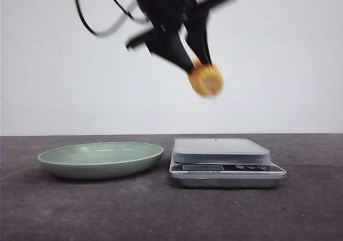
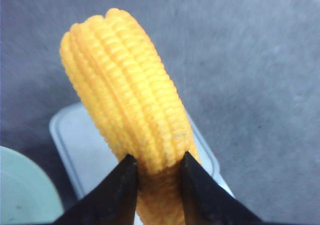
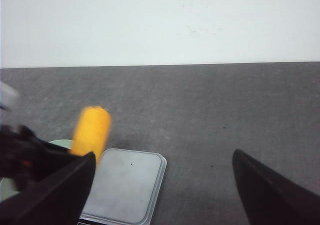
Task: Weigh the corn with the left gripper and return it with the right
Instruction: 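Carry the corn with the left gripper over the scale and release it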
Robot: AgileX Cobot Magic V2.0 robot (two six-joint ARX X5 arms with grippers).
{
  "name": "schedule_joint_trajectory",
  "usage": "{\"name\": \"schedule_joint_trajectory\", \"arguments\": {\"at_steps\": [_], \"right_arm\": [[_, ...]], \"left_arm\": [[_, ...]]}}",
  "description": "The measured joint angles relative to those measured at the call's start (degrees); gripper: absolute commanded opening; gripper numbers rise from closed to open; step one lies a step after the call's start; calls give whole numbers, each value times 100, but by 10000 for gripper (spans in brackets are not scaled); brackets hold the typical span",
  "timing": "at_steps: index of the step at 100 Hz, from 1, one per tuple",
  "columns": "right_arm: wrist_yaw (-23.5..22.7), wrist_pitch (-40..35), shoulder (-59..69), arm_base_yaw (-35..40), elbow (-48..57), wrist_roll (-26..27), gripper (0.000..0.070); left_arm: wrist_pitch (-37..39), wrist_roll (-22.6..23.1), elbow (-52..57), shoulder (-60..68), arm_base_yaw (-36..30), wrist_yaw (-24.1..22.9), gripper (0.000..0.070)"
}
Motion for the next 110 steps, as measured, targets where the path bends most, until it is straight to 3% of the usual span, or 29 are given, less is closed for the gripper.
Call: {"name": "schedule_joint_trajectory", "arguments": {"at_steps": [38, 51, 73, 77, 87, 92, 110], "right_arm": [[0, -46, 0, 0, 0, -4, 555], [0, -46, 0, 0, 0, -7, 555], [0, -46, 0, 0, 0, -7, 555], [0, -46, 0, 0, 0, -7, 555], [0, -46, 0, 0, 0, -7, 555], [0, -46, 0, 0, 0, -7, 555], [0, -46, 0, 0, 0, -9, 555]], "left_arm": [[133, -20, 37, 804, 13, -2, 6], [149, -22, 39, 909, 15, 0, 120], [144, -20, 44, 907, 13, -2, 125], [144, -17, 44, 907, 13, -2, 176], [153, -20, 44, 907, 13, -2, 389], [146, -17, 44, 907, 13, -2, 439], [149, 11, 44, 907, 13, -2, 445]]}}
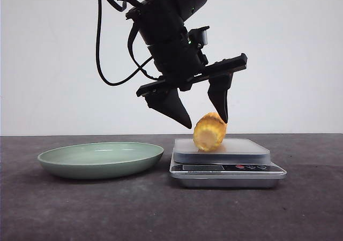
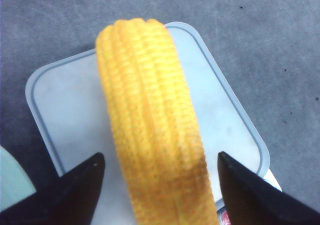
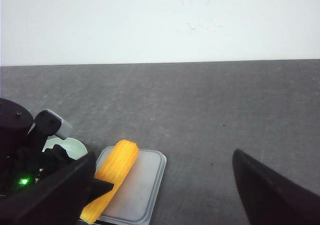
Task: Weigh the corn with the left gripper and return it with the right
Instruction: 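Carry the corn with the left gripper over the scale and release it, then lower the right gripper onto the corn on the scale and grasp it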
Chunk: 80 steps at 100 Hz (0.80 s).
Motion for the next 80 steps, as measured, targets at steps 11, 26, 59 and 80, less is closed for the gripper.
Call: {"name": "schedule_joint_trajectory", "arguments": {"at_steps": [11, 26, 59, 80], "right_arm": [[0, 0, 0, 0, 0, 0, 555], [2, 2, 0, 0, 0, -24, 555], [0, 0, 0, 0, 0, -35, 555], [-98, 0, 0, 0, 0, -35, 555]], "left_arm": [[-9, 11, 9, 0, 0, 0, 447], [-313, 59, 212, -59, -4, 0, 447], [-957, 837, 420, -2485, -7, -212, 443], [-1692, 1357, 448, -4155, 933, -466, 434]]}}
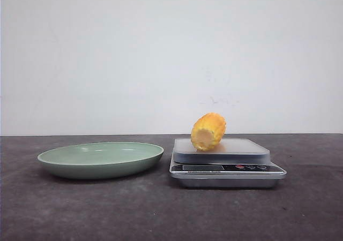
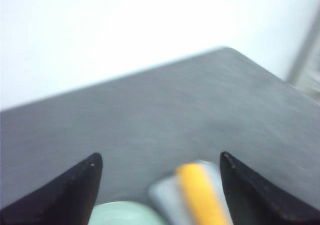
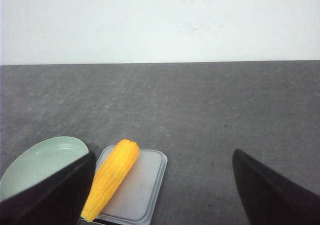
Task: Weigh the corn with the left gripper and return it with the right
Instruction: 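Lower the right gripper onto the corn on the scale and grasp it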
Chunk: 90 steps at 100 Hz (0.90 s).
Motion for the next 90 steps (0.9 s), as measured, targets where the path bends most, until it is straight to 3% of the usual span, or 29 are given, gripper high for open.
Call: {"name": "schedule_joint_trajectory", "arguments": {"at_steps": [23, 38, 64, 90], "right_arm": [[-179, 0, 0, 0, 0, 0, 555], [-203, -2, 0, 4, 0, 0, 555], [-205, -105, 0, 201, 2, 0, 555], [-245, -103, 2, 496, 2, 0, 555]], "left_arm": [[-1049, 658, 0, -1484, 1405, -79, 434], [-1775, 702, -2, -2264, 1777, -81, 434], [-2667, -157, -57, -3777, 1803, -105, 434], [-3779, -695, -334, -5051, 1810, -684, 434]]}}
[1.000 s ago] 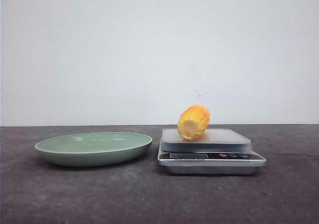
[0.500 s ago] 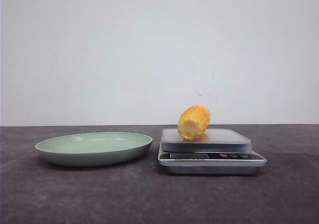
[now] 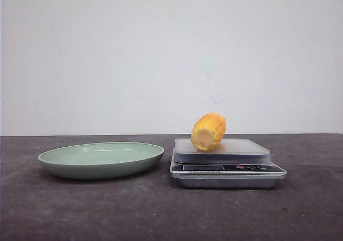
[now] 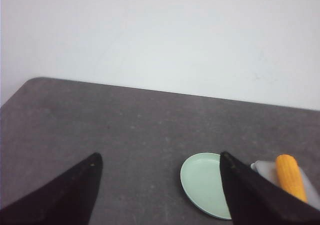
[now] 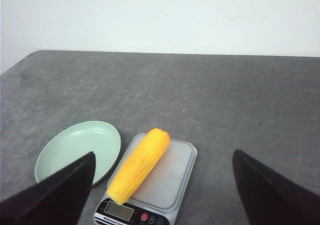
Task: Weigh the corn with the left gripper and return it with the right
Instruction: 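Lower the right gripper onto the corn on the scale and grasp it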
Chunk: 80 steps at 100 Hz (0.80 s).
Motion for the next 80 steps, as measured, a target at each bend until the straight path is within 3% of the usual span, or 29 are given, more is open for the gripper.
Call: {"name": "schedule_joint_trajectory", "arguments": {"at_steps": [37, 80], "right_arm": [[24, 614, 1307, 809, 155, 59, 550], [769, 1425, 4352, 1797, 791, 363, 550]], "left_arm": [[-811, -369, -13, -503, 9, -22, 434], [-754, -378, -81, -503, 9, -22, 434]]}}
